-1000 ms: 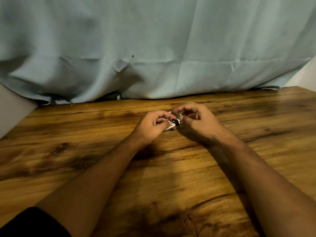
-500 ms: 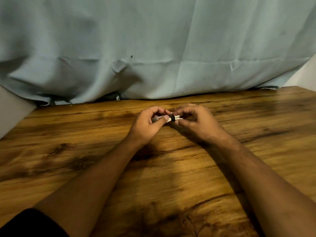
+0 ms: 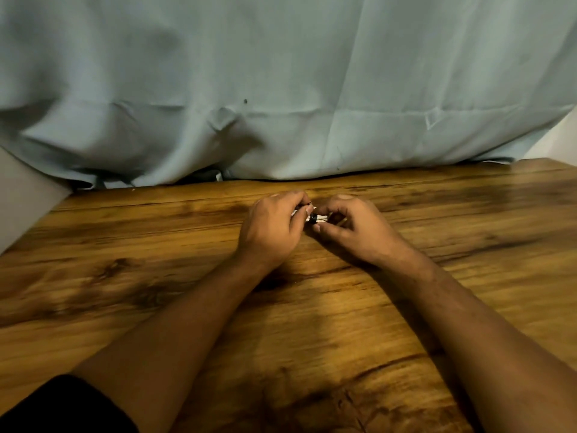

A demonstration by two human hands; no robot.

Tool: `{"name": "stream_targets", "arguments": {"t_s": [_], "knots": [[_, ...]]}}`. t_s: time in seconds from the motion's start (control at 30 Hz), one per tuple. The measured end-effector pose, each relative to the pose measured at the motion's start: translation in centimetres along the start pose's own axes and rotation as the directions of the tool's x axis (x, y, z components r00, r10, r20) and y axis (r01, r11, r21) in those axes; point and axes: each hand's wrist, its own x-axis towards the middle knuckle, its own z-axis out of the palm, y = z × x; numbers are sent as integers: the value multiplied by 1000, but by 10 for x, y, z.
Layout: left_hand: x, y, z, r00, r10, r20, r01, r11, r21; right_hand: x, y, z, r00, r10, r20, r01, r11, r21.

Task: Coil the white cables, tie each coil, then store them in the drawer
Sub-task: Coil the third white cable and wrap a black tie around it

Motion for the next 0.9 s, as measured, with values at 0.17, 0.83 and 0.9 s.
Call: {"name": "stream_targets", "arguments": {"t_s": [0.17,0.83,0.9], "knots": [[-1,2,1,998,55,15,-57,994,91,2,-4,3,999,4,39,0,995,-101],[8,-12,15,900,-427,89,435,867,-245,-2,-33,14,998,-44,45,60,897,-438],[3,-15,10,937,-342,77,348,881,-320,-4,-34,15,996,-82,-23,63,887,-457]]}}
